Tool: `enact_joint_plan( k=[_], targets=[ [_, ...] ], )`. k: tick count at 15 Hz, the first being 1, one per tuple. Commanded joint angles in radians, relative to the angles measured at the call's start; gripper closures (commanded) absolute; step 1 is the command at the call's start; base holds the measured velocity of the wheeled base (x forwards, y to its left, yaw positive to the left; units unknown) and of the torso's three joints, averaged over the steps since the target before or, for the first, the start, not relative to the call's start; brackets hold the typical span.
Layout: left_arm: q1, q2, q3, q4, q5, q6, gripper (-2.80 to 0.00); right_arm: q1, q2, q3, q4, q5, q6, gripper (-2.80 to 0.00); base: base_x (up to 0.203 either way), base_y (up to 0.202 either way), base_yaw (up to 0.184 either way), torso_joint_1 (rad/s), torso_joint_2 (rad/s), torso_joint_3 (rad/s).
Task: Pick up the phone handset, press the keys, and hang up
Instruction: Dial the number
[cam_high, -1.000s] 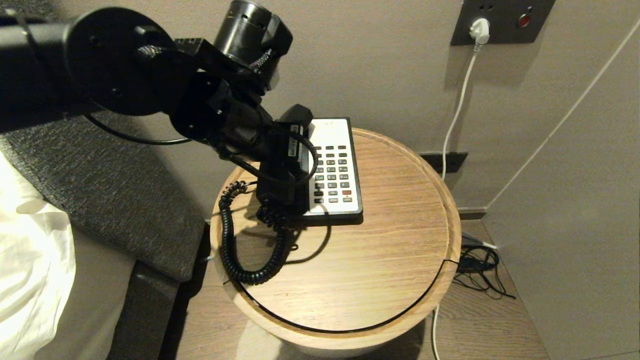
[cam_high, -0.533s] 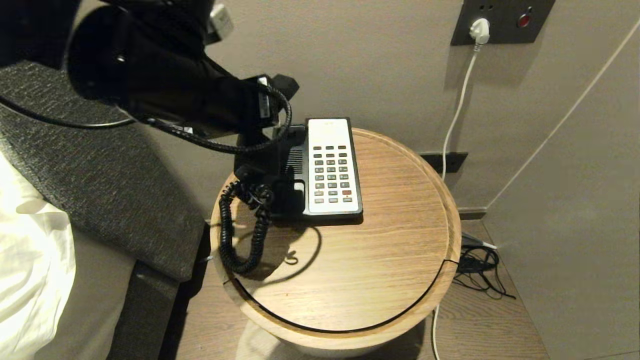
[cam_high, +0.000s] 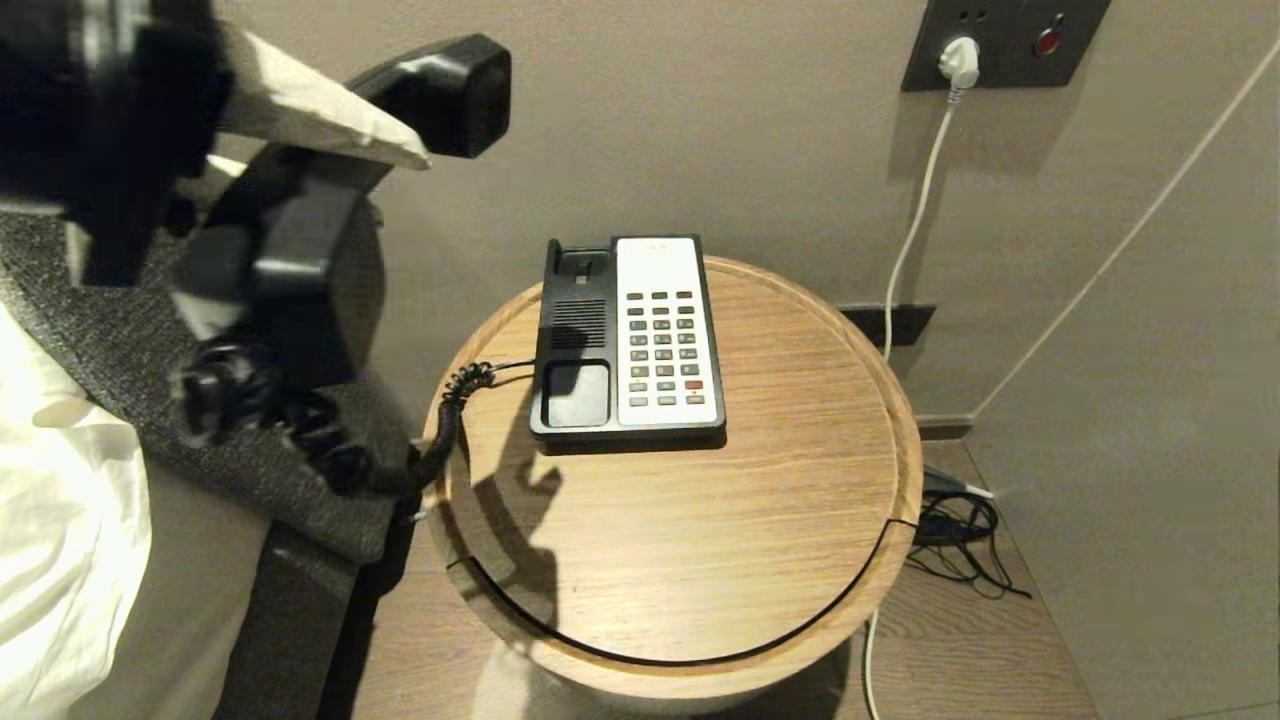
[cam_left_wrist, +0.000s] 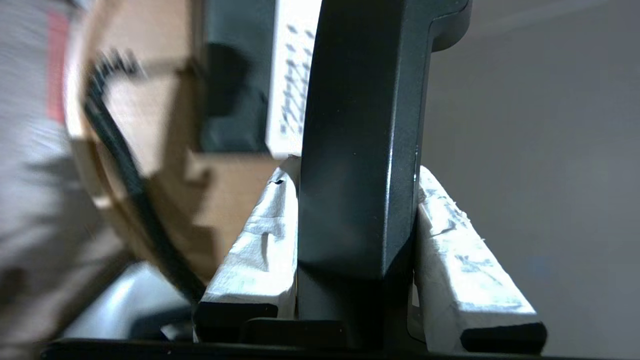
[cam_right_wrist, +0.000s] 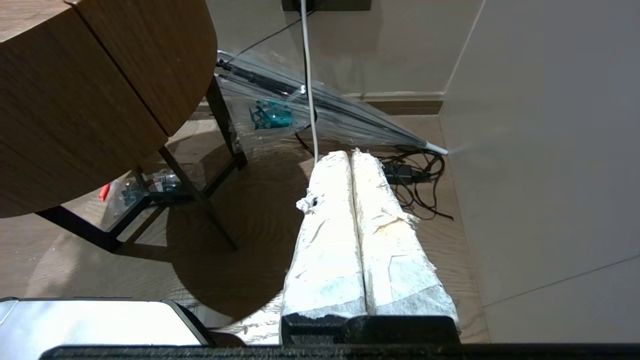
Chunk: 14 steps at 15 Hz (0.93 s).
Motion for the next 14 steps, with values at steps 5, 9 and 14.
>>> enact_joint_plan(
  k=[5,9,14],
  targets=[
    [0.008,-0.355,0.229,-0.014,-0.186,-0.02,0.0,0.0,0.001,0.0,0.0,-0.001,0.0,0.0,0.0,0.0,0.0,0.0,0.0,0.0],
    [0.024,-0.366,0.239,-0.083,-0.187,-0.017,0.0,0.0,0.0,0.0,0.0,-0.001,0.0,0.0,0.0,0.0,0.0,0.0,0.0,0.0],
    [0.054,-0.329,0.279,-0.197,-0.185,0.002,0.0,0.0,0.001,0.0,0.0,0.0,-0.001,0.0,0.0,0.0,0.0,0.0,0.0,0.0]
  ],
)
